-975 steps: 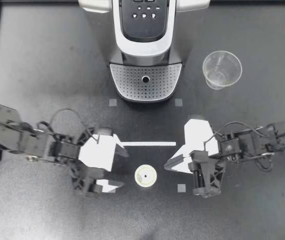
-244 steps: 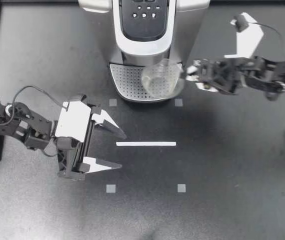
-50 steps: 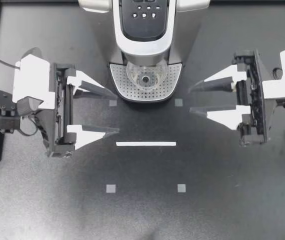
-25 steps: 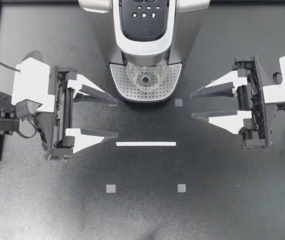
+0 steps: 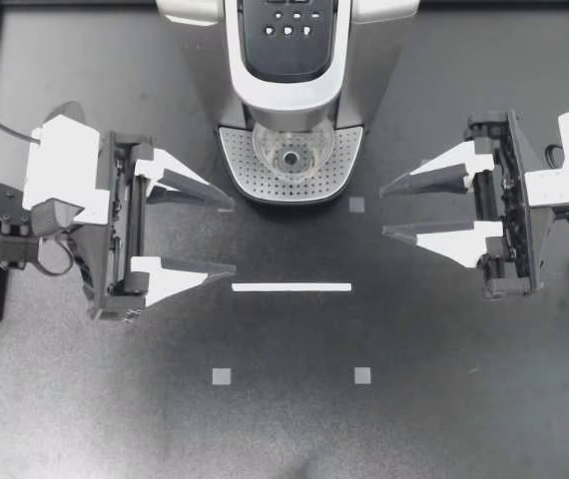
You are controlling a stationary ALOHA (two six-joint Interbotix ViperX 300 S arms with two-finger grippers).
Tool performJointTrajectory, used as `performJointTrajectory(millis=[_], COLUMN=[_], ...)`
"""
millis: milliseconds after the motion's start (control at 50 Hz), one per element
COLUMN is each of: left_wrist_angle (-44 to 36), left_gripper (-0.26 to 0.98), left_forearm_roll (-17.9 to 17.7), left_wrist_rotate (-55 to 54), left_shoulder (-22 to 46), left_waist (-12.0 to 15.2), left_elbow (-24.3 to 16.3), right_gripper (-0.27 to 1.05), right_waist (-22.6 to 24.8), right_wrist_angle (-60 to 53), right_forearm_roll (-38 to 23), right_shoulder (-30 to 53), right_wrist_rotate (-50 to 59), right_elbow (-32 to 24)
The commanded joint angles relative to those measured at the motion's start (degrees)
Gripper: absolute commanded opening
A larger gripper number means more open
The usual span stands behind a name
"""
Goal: Place the coffee capsule inside the capsule container, then place the cup onto the center of the cup tray, then push the 'Hot Water' and 'Travel Mug' buttons.
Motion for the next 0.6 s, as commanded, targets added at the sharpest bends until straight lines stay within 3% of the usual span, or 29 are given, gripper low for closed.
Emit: performJointTrajectory(millis=[0,580], left_wrist_angle=[-0.3,-1.8], left_gripper=[0.76,0.76], left_forearm_roll=[0.1,0.1], left_wrist_rotate=[0.1,0.1], left_shoulder=[-0.9,-0.7], left_waist=[0.2,0.2], left_elbow=[-0.9,-0.6], right_gripper=[0.53,0.53], right_waist=[0.4,0.4], right_wrist_angle=[-0.5,-3.3], right_forearm_roll=[0.1,0.1], right_shoulder=[-0.6,-0.6], right_wrist_rotate=[-0.2,-0.3], right_elbow=[-0.6,0.1])
